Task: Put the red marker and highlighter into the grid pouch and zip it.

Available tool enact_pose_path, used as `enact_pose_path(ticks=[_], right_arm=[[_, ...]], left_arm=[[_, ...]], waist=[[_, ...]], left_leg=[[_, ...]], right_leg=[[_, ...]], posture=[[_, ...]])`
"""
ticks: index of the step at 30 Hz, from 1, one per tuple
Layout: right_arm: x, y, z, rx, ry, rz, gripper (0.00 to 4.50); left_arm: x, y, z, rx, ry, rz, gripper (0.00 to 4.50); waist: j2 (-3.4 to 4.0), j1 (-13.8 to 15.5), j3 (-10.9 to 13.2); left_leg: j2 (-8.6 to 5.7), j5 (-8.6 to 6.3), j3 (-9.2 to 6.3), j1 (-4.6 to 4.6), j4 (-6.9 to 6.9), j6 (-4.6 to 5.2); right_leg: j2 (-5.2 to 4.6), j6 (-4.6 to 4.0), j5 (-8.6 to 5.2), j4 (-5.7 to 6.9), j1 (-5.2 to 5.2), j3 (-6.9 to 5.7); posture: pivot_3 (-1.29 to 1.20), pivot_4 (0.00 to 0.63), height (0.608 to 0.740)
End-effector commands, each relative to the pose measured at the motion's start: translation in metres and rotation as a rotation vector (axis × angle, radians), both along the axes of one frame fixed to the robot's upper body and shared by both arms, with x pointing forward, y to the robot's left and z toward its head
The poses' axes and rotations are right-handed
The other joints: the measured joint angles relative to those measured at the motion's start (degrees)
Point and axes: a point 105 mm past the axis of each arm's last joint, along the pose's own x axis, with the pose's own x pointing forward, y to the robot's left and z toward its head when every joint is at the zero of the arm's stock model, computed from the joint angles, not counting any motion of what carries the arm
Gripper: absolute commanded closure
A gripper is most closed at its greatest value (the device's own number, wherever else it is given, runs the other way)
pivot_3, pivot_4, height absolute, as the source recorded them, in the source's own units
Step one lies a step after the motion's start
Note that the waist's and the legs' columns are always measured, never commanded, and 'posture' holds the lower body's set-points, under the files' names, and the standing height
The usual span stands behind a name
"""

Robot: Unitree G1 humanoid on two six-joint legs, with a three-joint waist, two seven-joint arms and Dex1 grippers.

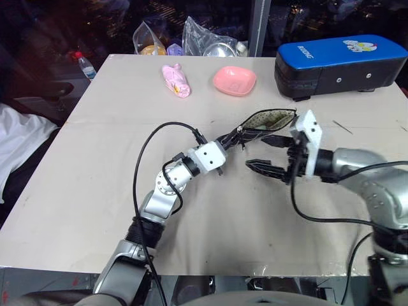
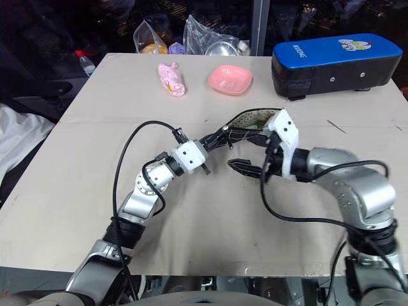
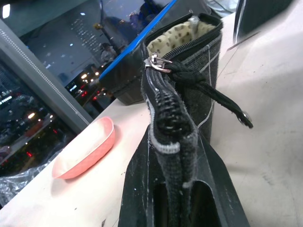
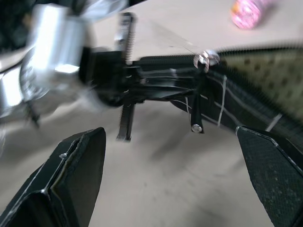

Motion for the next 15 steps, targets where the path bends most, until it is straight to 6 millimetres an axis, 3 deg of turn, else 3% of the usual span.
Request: enact_pose_path(ticks=[1, 15], right_arm=[[0.007, 0.003, 0.012, 0.037, -0.023, -0.077, 0.06], [0.017, 0.02, 0.014, 0.108, 0.018, -0.143, 0.06]], left_arm=[[-0.002, -0.003, 0.011, -0.012, -0.04, -0.029, 4.5], [-0.004, -0.004, 0.007, 0.03, -0.057, -0.036, 4.5]], waist=[[0.0, 0.0, 0.0], [0.0, 0.0, 0.0]], left_leg=[[0.0, 0.0, -0.01, 0.0, 0.0, 0.0], [-0.01, 0.0, -0.01, -0.02, -0.02, 0.0]], right_leg=[[0.01, 0.0, 0.0, -0.02, 0.0, -0.01], [0.07, 0.01, -0.01, -0.05, 0.0, -0.01]], posture=[[0.0, 0.15, 0.74], [0.0, 0.15, 0.74]])
